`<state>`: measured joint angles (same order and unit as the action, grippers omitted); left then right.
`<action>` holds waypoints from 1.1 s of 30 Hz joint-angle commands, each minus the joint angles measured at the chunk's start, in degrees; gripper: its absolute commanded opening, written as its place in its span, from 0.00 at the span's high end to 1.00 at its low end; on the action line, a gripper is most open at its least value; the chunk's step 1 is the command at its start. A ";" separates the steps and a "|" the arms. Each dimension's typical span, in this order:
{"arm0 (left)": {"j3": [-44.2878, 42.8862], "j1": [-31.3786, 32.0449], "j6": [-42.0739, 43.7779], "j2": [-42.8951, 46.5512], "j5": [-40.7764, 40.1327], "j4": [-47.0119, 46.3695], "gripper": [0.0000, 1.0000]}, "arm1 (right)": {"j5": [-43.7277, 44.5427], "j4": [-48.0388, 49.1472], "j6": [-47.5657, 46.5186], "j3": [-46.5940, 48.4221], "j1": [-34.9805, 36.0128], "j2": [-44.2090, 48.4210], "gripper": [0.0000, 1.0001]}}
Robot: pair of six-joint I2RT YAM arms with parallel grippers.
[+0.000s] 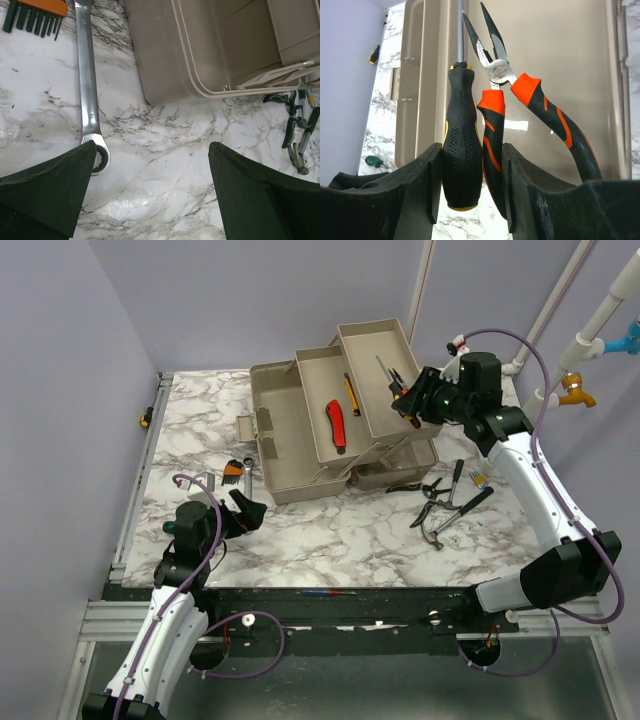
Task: Pack the tool kit
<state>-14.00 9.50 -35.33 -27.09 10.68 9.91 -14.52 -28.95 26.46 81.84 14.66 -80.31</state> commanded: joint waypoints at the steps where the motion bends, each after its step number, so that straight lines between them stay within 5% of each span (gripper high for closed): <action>1: 0.82 0.08 0.53 0.54 -1.02 -1.53 0.04 | 2.88 7.17 -0.34 4.56 2.15 -3.68 0.99; 8: 0.87 0.08 0.53 0.94 -1.11 -1.36 0.04 | 8.16 8.96 0.05 6.60 4.35 -11.37 0.94; 10: 0.91 0.09 0.53 1.02 -1.18 -1.30 0.04 | 9.08 7.98 -0.01 8.09 4.72 -13.19 0.79; 13: 0.86 0.08 0.53 0.98 -1.22 -1.21 0.04 | 10.07 5.84 -0.15 10.35 5.14 -14.60 0.44; 20: 0.90 0.13 0.54 0.98 -1.18 -1.28 0.04 | 11.99 1.37 -0.79 12.49 5.38 -10.11 0.21; 25: 0.90 0.09 0.53 0.95 -1.05 -1.30 0.04 | 14.21 -3.58 -1.92 11.55 5.34 -2.94 0.18; 33: 0.90 0.09 0.60 0.88 -0.75 -1.52 0.04 | 25.86 -10.14 -1.16 -4.59 5.38 13.98 0.16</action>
<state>-13.58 9.50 -35.33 -26.55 10.66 9.89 3.38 -32.38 25.39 84.68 19.81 -72.14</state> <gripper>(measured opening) 0.962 0.836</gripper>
